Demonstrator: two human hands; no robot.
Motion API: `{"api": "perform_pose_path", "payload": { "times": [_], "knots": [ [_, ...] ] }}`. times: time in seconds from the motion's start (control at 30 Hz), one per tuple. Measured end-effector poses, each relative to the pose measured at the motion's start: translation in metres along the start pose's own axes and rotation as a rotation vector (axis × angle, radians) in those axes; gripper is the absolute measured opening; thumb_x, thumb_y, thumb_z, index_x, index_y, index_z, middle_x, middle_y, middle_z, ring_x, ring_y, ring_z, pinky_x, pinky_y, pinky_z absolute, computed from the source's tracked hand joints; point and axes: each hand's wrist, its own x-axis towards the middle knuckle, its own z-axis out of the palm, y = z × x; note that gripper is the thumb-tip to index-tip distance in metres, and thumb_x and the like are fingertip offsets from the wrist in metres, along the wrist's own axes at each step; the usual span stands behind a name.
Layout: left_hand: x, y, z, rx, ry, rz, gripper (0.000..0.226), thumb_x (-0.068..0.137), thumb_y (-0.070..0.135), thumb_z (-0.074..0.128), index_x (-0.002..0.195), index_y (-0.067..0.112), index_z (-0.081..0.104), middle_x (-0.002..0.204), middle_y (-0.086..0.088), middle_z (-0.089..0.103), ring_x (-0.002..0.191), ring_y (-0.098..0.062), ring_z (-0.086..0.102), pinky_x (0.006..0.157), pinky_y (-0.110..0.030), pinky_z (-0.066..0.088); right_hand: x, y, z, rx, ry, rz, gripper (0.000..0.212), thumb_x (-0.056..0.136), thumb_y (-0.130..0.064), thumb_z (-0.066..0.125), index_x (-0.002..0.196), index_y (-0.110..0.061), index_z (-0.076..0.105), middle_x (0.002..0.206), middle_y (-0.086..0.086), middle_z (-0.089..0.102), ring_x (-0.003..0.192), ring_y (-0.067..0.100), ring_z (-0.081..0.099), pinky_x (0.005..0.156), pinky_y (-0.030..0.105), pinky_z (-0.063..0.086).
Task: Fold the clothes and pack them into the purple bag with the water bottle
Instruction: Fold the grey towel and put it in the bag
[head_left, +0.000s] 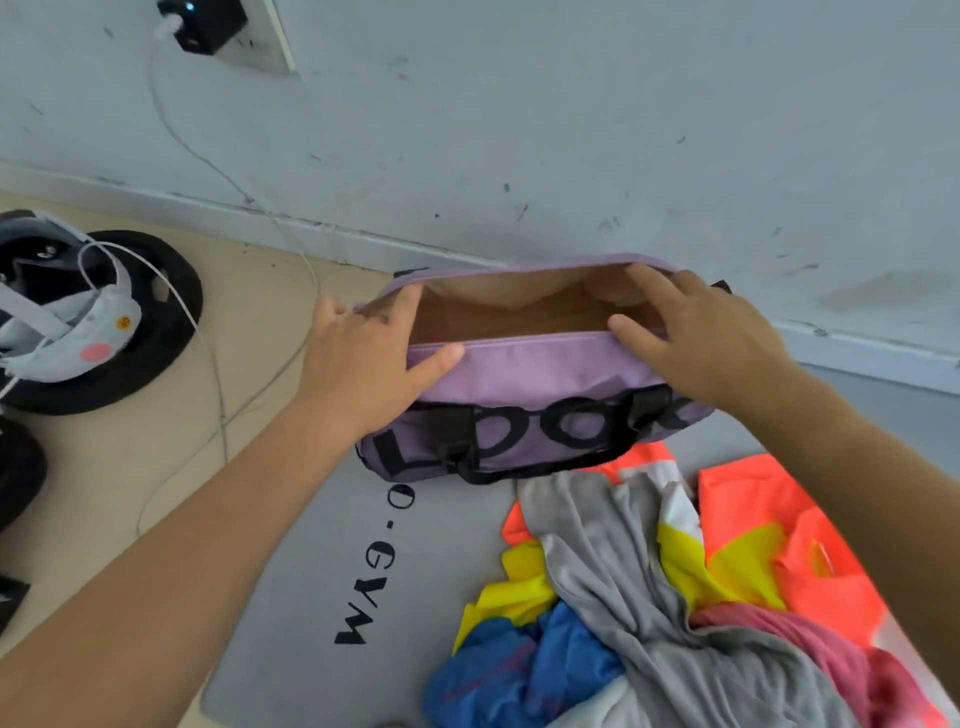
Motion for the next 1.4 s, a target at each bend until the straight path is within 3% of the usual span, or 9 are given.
{"api": "perform_pose_path", "payload": {
  "times": [0.17,0.3,0.43,0.57,0.77,0.97,1.1,1.17,1.4],
  "knots": [
    [-0.012,0.033,0.011,-0.021,-0.098,0.011,0.086,0.089,0.073,0.029,0.153,0.016,0.021,0.14,-0.018,0.049,0.127,-0.035,0.046,0.108,-0.054,0.025,-0.038,0.006,0.014,0.229,0.047,-0.098,0.047,0.093,-0.034,0.057,0.134,-0.012,0.053,0.139,0.015,0.047,0.125,0.036,0.045,0.107,0.041,0.035],
    [-0.038,0.103,0.0,-0.221,0.174,0.358,0.044,0.088,0.042,0.053,0.11,0.005,0.064,0.101,-0.016,0.061,0.094,-0.036,0.057,0.078,-0.045,0.043,-0.119,0.022,0.037,0.419,0.122,0.02,0.026,0.088,-0.016,0.06,0.113,-0.011,0.065,0.113,0.01,0.062,0.105,0.03,0.057,0.09,0.033,0.042],
    [-0.074,0.167,0.007,-0.322,0.006,0.613,0.026,0.086,0.028,0.064,0.068,0.009,0.063,0.064,-0.011,0.06,0.058,-0.033,0.061,0.047,-0.035,0.04,-0.197,0.04,0.081,0.393,0.053,0.154,0.034,0.08,-0.001,0.07,0.114,-0.008,0.067,0.109,0.014,0.061,0.101,0.036,0.058,0.088,0.04,0.045],
    [-0.094,0.194,0.033,-0.27,-0.284,0.635,0.036,0.097,0.041,0.045,0.113,0.014,0.062,0.106,-0.005,0.064,0.096,-0.027,0.064,0.062,-0.038,0.045,-0.252,0.058,0.107,0.575,0.002,0.474,0.042,0.082,-0.006,0.07,0.12,-0.006,0.054,0.109,0.011,0.061,0.094,0.028,0.06,0.08,0.039,0.049],
    [-0.095,0.204,0.053,-0.344,-0.45,0.569,0.086,0.091,0.05,0.051,0.155,0.031,-0.003,0.16,-0.004,0.021,0.142,-0.029,0.028,0.109,-0.045,0.037,-0.272,0.074,0.115,0.222,-0.246,0.4,0.025,0.085,-0.033,0.067,0.104,-0.017,0.068,0.102,0.007,0.062,0.102,0.031,0.057,0.082,0.039,0.034],
    [-0.093,0.225,0.015,-0.68,-0.602,0.619,0.055,0.092,0.043,0.06,0.144,0.033,0.043,0.145,0.004,0.039,0.133,-0.015,0.039,0.109,-0.035,0.036,-0.256,0.066,0.051,0.916,-0.188,0.332,0.009,0.086,-0.009,0.07,0.081,-0.011,0.063,0.075,-0.006,0.059,0.073,0.008,0.052,0.074,0.028,0.041],
    [-0.079,0.231,-0.056,-0.835,-0.709,0.709,0.037,0.09,0.034,0.068,0.123,0.019,0.062,0.123,0.002,0.057,0.116,-0.014,0.051,0.103,-0.023,0.037,-0.25,0.056,-0.024,1.033,-0.125,0.215,0.013,0.087,-0.012,0.07,0.081,-0.022,0.065,0.083,-0.018,0.059,0.087,0.004,0.054,0.083,0.024,0.043],
    [-0.072,0.226,-0.1,-0.844,-0.704,0.665,0.025,0.088,0.033,0.07,0.103,0.015,0.064,0.104,-0.003,0.063,0.1,-0.016,0.058,0.094,-0.037,0.045,-0.248,0.049,-0.066,1.092,-0.097,0.137,0.013,0.089,-0.016,0.068,0.081,-0.023,0.062,0.083,-0.009,0.06,0.082,0.008,0.055,0.079,0.028,0.044],
    [-0.08,0.194,-0.275,-1.086,-0.641,0.548,0.02,0.081,0.039,0.076,0.08,0.019,0.072,0.069,0.006,0.067,0.065,-0.002,0.055,0.062,-0.016,0.044,-0.276,0.019,-0.204,1.242,-0.01,0.06,0.013,0.094,-0.019,0.059,0.093,-0.008,0.054,0.076,0.044,0.045,0.069,0.029,0.041,0.055,0.053,0.033]
  ]
}}
